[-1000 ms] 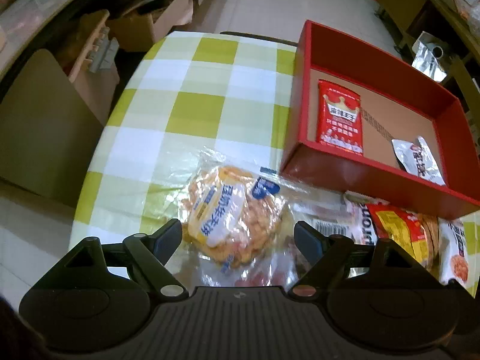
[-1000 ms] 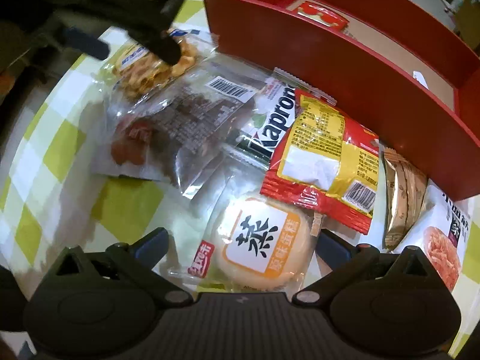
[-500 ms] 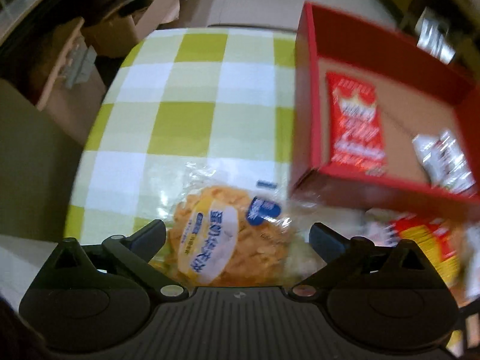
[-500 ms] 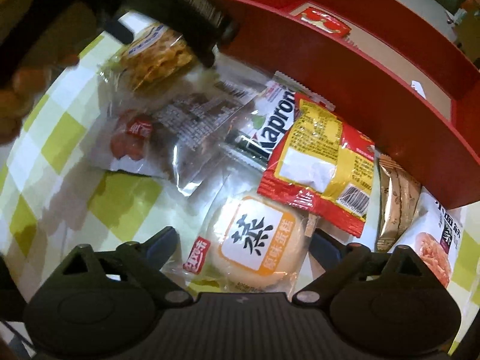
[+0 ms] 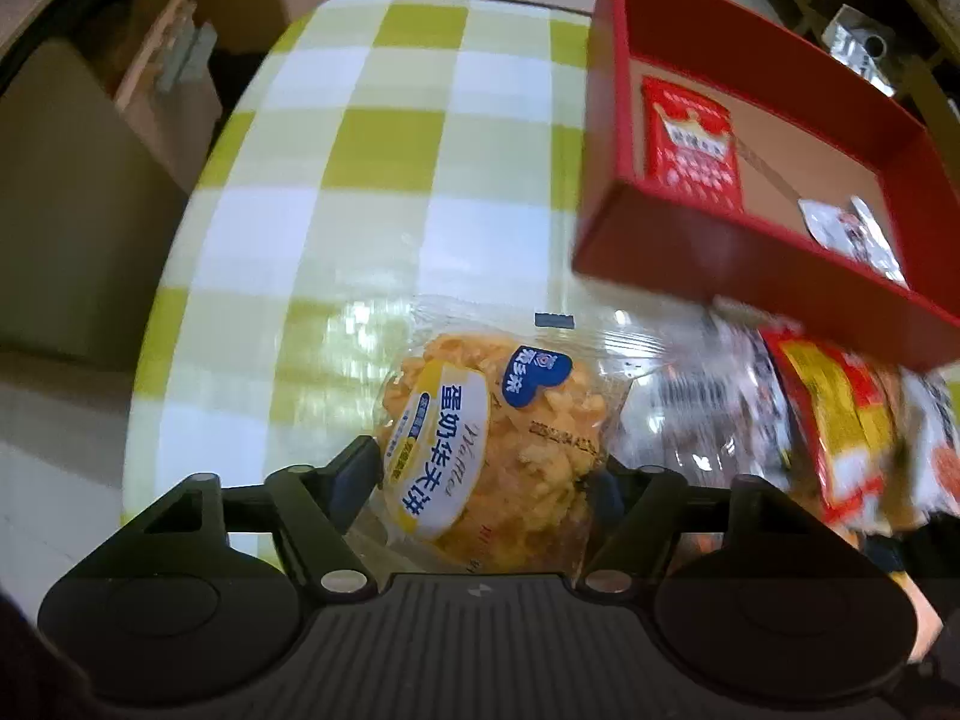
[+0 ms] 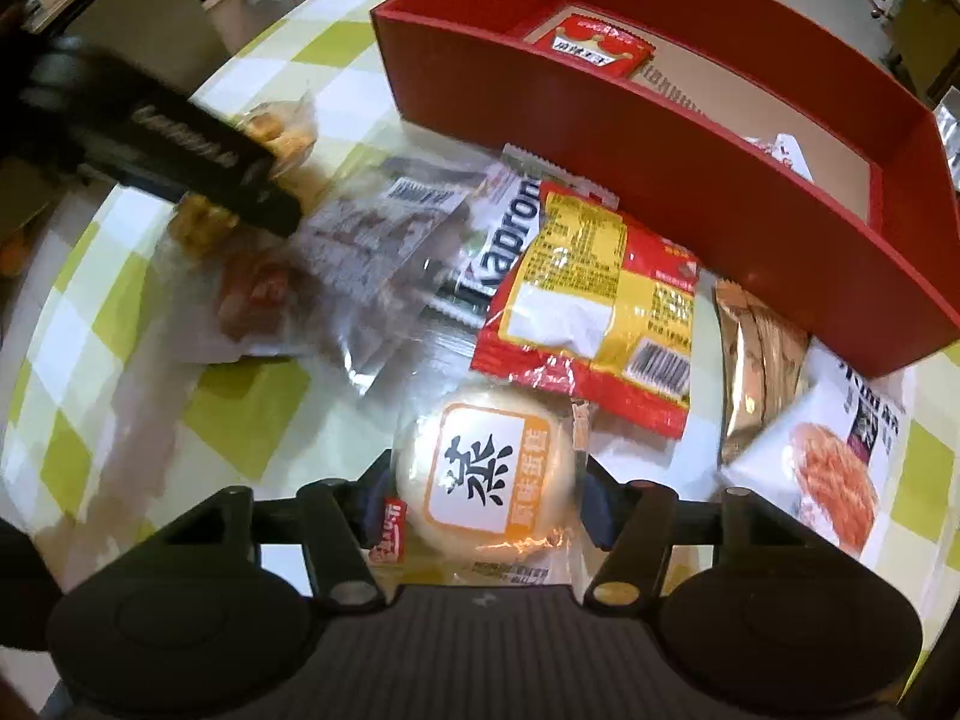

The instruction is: Organize snacks

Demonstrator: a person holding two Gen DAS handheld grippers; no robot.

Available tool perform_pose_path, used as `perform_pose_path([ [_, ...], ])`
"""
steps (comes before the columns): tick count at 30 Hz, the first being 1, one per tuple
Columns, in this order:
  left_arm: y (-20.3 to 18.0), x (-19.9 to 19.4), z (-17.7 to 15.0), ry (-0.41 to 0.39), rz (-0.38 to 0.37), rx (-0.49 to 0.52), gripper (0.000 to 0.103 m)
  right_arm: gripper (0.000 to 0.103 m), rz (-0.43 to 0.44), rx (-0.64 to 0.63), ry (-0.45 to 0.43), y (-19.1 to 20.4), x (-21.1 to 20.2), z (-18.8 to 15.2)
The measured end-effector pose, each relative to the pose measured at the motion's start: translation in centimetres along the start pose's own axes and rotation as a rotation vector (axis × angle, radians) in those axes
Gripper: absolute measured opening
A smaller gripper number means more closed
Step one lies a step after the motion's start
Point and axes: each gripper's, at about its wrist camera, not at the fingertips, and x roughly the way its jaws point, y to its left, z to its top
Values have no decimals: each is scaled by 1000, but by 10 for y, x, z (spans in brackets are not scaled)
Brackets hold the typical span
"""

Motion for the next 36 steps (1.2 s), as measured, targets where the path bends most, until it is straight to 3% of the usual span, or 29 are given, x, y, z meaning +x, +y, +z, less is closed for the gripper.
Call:
perform_pose_path([
  [11, -3, -30, -74, 20, -47, 62, 65, 66, 5, -13, 13, 5, -18, -38],
  [12, -4, -30, -79, 25, -51, 73, 66, 66, 7, -17, 19, 7, -18, -41],
  [16, -14, -22, -90, 29, 12, 147, 86, 66, 7, -21, 29, 12, -17, -48],
  [21, -12, -13, -87, 50, 2, 174, 98, 66, 22, -10, 32, 8, -18, -50],
  [24, -18, -3, -89, 52, 39, 221, 99, 66, 30, -6, 32, 6, -19, -52],
  [28, -33, 4, -101, 69, 93, 308, 90, 66, 31, -7, 31, 5, -18, -51],
  [31, -38, -3, -105, 57, 83, 305, 78, 66, 20, -11, 31, 7, -18, -50],
  [36, -43, -15, -106, 41, 77, 271, 70, 66, -1, -17, 33, 9, -22, -53],
])
